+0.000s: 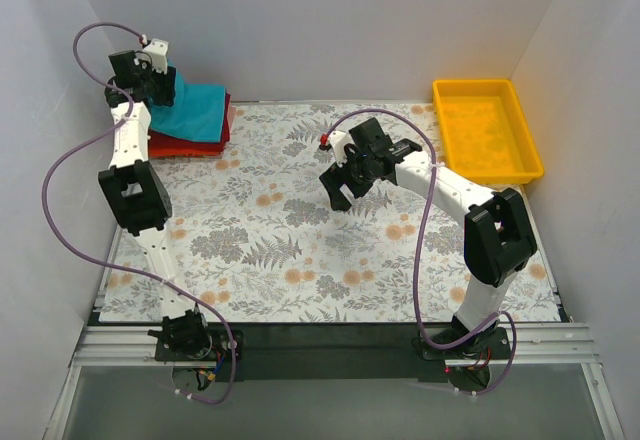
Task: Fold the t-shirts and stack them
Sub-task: Neatly place the folded tshirt to the corner, then reset both grippers
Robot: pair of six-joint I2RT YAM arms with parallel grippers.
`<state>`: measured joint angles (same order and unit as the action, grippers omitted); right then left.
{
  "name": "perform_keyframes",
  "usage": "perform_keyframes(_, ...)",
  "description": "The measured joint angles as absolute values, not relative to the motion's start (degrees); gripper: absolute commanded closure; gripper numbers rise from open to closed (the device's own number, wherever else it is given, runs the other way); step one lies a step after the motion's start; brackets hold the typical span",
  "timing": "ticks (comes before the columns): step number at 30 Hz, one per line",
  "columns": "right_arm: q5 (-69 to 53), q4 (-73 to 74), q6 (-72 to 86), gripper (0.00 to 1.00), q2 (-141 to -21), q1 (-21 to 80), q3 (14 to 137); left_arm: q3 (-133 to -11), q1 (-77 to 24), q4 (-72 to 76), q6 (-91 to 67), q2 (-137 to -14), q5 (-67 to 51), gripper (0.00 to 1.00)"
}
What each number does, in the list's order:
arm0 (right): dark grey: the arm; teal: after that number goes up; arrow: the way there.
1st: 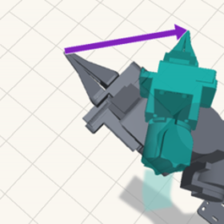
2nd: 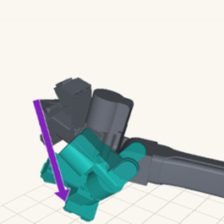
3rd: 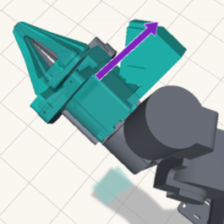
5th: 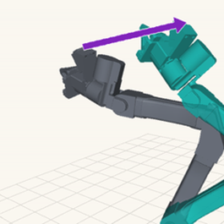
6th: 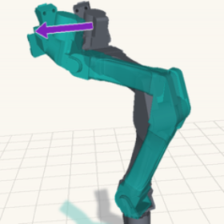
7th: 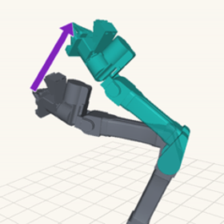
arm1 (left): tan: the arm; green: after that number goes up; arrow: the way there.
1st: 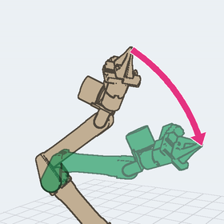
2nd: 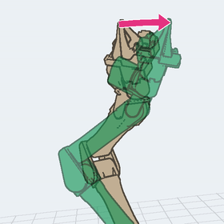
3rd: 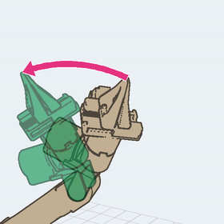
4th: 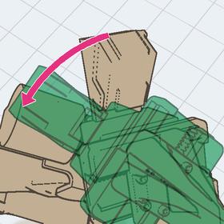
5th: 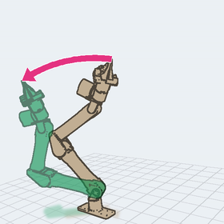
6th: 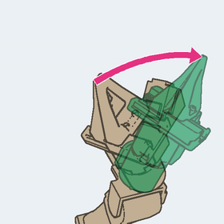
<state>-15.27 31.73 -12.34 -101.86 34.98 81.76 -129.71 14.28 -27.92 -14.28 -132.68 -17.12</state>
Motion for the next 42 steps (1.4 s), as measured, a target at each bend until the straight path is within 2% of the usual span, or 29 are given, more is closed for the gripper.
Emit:
perform_keyframes(2, -15.2, 32.0, -12.3, 0.02, -101.9, 35.0, 81.9, -131.3, 15.6, -27.9, -13.9, -134.1, -16.6, 0.40)
perform_keyframes(3, -15.2, 32.1, -12.3, 0.02, -101.9, 35.0, 82.0, -131.9, 16.1, -27.8, -14.1, -134.6, -16.3, 0.24)
perform_keyframes(4, -15.2, 32.1, -12.4, 0.02, -101.9, 35.0, 82.1, -132.6, 17.0, -27.8, -14.0, -135.1, -16.0, 0.22)
perform_keyframes(12, -15.2, 32.1, -12.4, 0.02, -101.9, 35.0, 82.1, -134.3, 23.6, -27.8, -15.7, -135.1, -16.1, 0.20)
perform_keyframes(16, -15.7, 32.5, -12.3, 0.02, -101.9, 34.5, 82.1, -130.8, 24.3, -28.6, -17.6, -132.2, -18.4, 0.19)
perform_keyframes(20, -17.1, 33.0, -12.1, 0.02, -101.9, 32.8, 82.1, -126.5, 24.0, -29.9, -20.5, -128.5, -21.8, 0.28)
perform_keyframes(22, -17.8, 33.2, -12.1, 0.02, -101.8, 31.7, 82.1, -123.9, 23.8, -30.2, -22.1, -126.7, -23.5, 0.28)
perform_keyframes(23, -18.3, 33.3, -12.1, 0.02, -101.8, 31.1, 82.1, -122.3, 23.8, -30.3, -22.9, -125.7, -24.5, 0.24)
perform_keyframes(24, -18.7, 33.5, -12.1, 0.02, -101.7, 30.5, 82.1, -120.5, 23.8, -30.7, -23.4, -124.6, -25.7, 0.16)
perform_keyframes(29, -21.4, 35.0, -11.9, 0.02, -99.6, 26.0, 82.0, -109.6, 23.4, -33.2, -26.1, -117.5, -31.0, 0.12)
perform_keyframes(34, -22.5, 35.3, -11.8, 0.02, -92.1, 19.7, 79.0, -96.9, 18.8, -35.5, -27.7, -105.5, -32.9, 0.10)
perform_keyframes(42, -24.1, 37.7, -12.3, 0.02, -78.2, 7.6, 71.5, -85.3, 3.6, -40.4, -30.7, -90.7, -33.7, 0.09)
